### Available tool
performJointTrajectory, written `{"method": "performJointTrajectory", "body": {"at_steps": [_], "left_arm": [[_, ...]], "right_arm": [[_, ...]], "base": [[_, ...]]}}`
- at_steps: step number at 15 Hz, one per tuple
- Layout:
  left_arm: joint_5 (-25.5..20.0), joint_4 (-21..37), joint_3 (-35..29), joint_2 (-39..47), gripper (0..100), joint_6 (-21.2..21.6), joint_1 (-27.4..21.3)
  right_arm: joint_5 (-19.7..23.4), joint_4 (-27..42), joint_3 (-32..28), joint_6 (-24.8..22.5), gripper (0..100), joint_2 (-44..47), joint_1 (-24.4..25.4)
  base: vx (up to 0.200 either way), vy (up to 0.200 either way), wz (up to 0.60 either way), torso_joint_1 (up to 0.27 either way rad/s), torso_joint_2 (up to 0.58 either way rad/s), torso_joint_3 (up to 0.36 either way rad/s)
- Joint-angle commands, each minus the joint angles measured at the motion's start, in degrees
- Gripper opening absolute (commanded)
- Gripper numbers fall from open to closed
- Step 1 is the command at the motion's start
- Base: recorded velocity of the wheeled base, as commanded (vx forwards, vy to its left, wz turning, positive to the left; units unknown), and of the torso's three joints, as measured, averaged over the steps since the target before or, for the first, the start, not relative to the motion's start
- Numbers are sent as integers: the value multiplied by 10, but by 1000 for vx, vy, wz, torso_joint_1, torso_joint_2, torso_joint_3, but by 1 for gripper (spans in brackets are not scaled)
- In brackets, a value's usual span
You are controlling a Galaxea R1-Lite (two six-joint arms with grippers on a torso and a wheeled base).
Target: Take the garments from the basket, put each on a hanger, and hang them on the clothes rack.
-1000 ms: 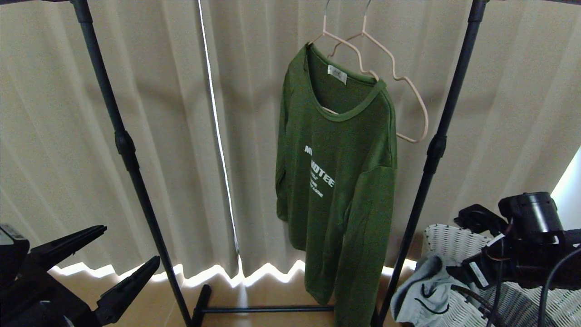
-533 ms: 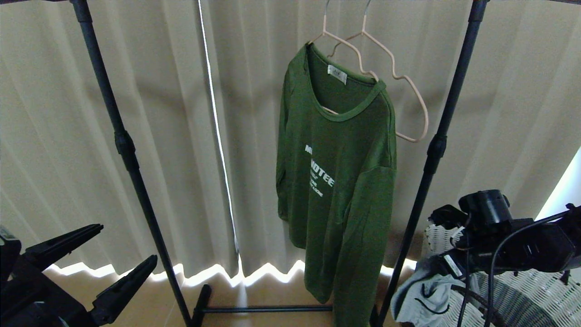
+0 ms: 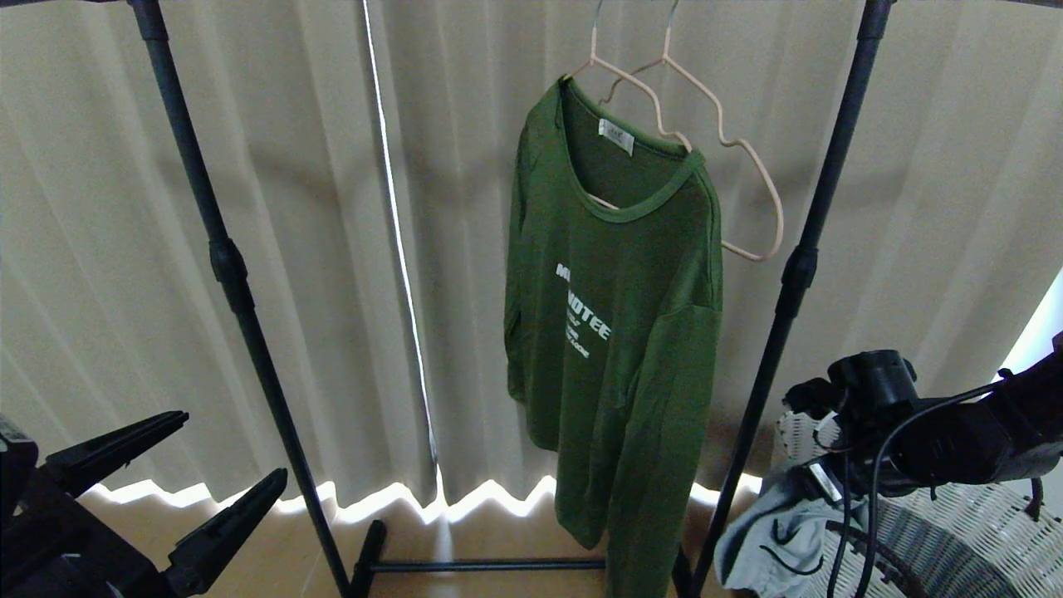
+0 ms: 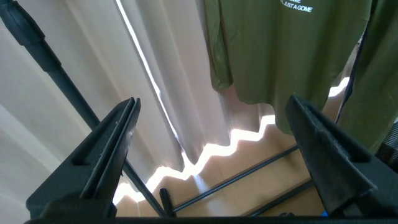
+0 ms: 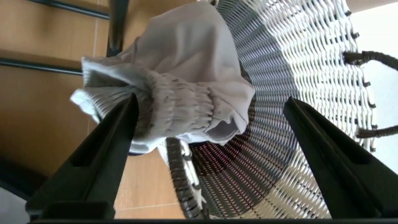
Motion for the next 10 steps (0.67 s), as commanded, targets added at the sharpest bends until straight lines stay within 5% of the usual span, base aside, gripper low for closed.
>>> {"method": "performJointTrajectory", "body": {"at_steps": [1,2,10], "left_arm": [[0,0,0,0,100,0,0],[0,0,0,0,100,0,0],[0,0,-1,-8,100,0,1]], "right_arm": [[0,0,-5,0,100,5,-5],[0,1,-4,0,0,5,-9],[1,-2,26,18,0,-39,-11]], "base": [[0,0,0,0,0,0],[0,0,0,0,0,0],[0,0,0,0,0,0]]}}
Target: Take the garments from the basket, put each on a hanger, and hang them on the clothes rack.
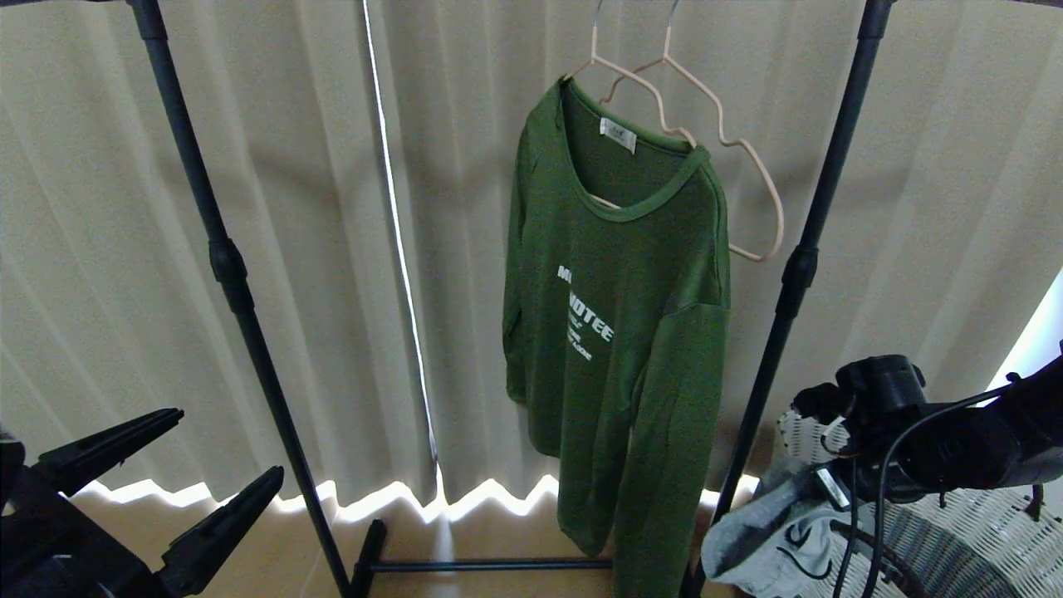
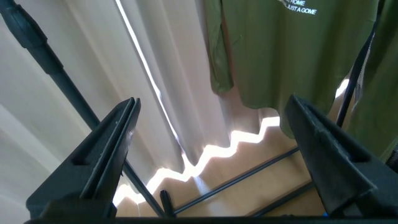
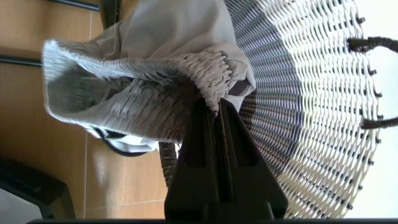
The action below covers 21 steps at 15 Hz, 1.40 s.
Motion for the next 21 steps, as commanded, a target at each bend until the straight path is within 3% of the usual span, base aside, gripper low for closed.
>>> {"method": "performJointTrajectory", "body": {"at_steps": [1,7,11,17,21], "left_arm": [[0,0,0,-2,100,0,1],[0,0,4,-3,100,1,1],[0,0,4,-13,100,1,1],[1,0,5,-18,100,1,1],[0,1,14,-20,100,3,1]], "right_arm": [[0,-3,17,11,0,-56,0],[6,0,34,9,0,-226,10],[13,-4,34,8,0,-293,48],[16,-5,35,8,0,-320,115],[16,-5,34,8,0,-323,120]], "base": [[0,0,0,0,0,0],[0,0,0,0,0,0],[-50,0,0,2,2,1],[-200,0,0,1,4,2],[-100,0,0,1,0,1]]}}
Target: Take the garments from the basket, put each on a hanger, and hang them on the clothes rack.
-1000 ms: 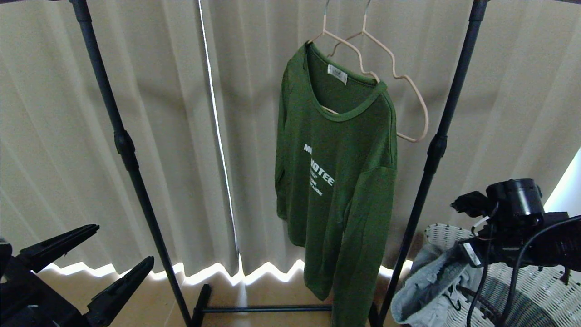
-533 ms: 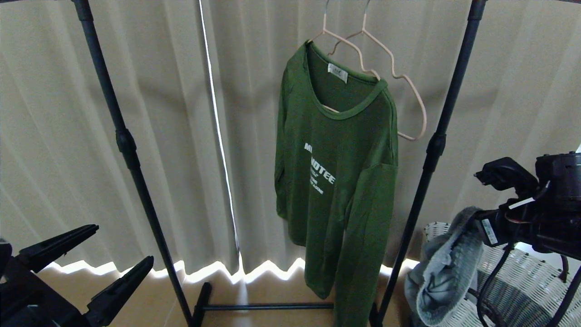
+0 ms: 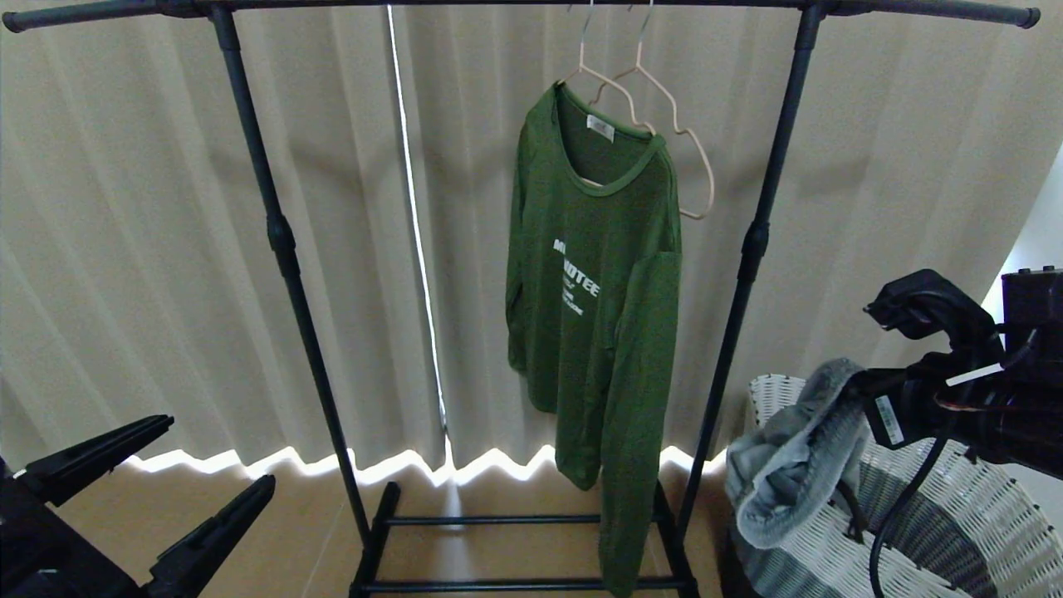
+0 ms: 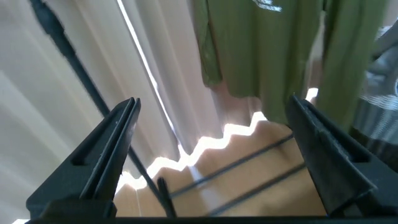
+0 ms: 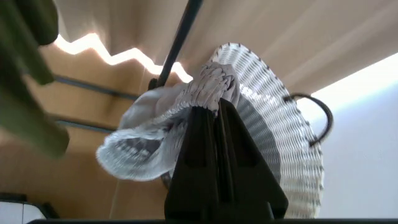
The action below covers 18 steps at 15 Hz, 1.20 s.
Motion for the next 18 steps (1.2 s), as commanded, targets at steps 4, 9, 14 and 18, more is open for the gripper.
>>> {"method": "performJointTrajectory", "body": {"at_steps": [4,9,14,18], "left_arm": [[-20,0,16,-9,100,2,-33],[-83,17,-3,18,100,38,-64],[-82,60,-181,152,100,73,-103],[-40,71,-260,274,100,-14,-229]], "right_arm": [[27,-3,1,3,0,-10,2],[99,-2,-18,0,0,-57,15],[122,-2,-95,1,0,-66,96],[129,-3,-114,2,0,-76,158]], "base": [[0,0,0,0,0,0],[0,0,0,0,0,0],[0,0,0,0,0,0],[0,0,0,0,0,0]]}}
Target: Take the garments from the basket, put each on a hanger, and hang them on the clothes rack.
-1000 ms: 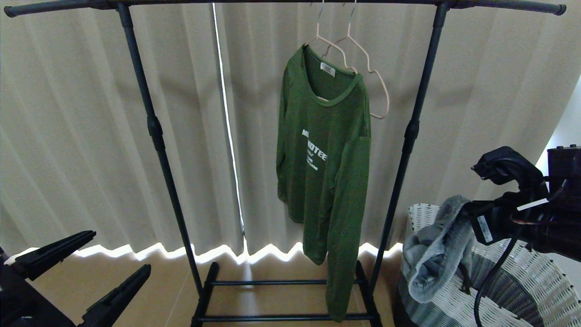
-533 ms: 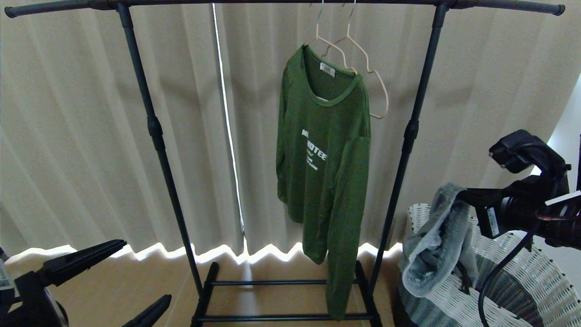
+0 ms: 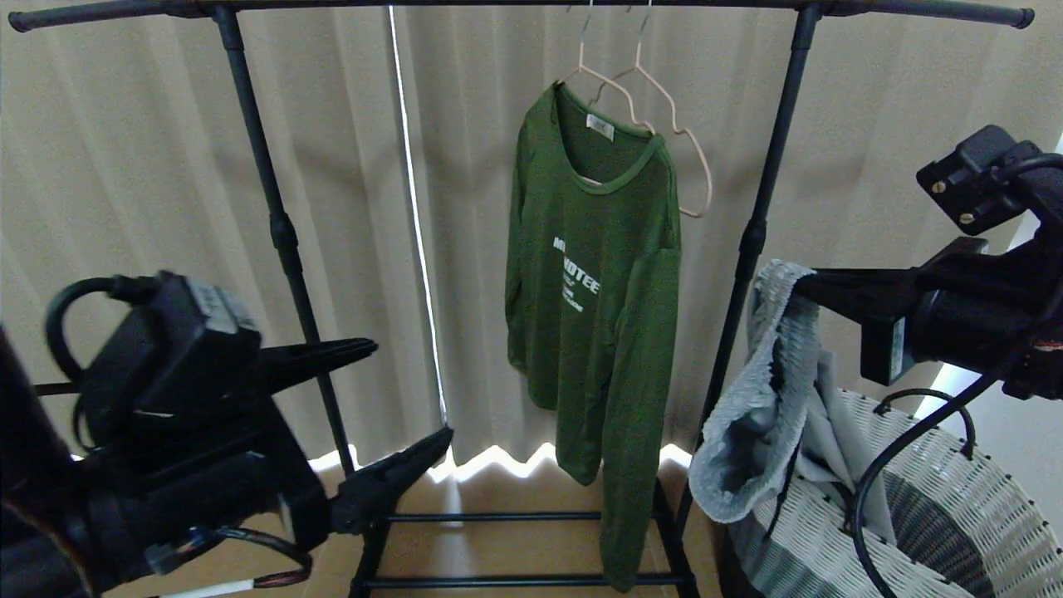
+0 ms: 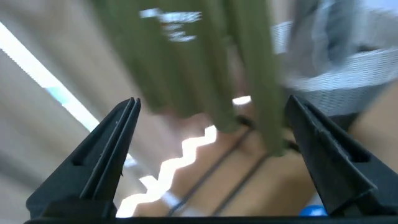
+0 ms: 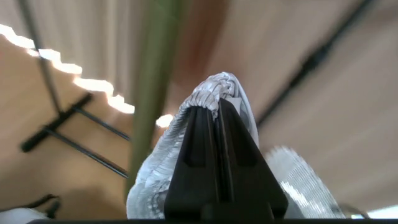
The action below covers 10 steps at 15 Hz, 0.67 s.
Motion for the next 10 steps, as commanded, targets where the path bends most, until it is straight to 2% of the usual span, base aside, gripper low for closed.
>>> {"method": "performJointTrajectory", "body": {"at_steps": [1,3,7,9,10], "left_arm": [[43,2,-53,110,100,-53,-82],[77,1,-92,182,100,-99,-113],[79,1,-160,287,100,-185,-155],[82,1,-188,330,100,-206,-168],[99,1,-204,352,100,-212,-173]], "right_arm": [[4,-1,-8,0,0,-9,26],[14,-1,-27,0,0,-8,47],[21,-2,-55,17,0,-11,94],[21,-1,-59,26,0,-24,113],[21,-1,-59,26,0,-31,115]], "base": [[0,0,0,0,0,0],[0,0,0,0,0,0],[0,0,0,0,0,0],[0,0,0,0,0,0],[0,0,0,0,0,0]]}}
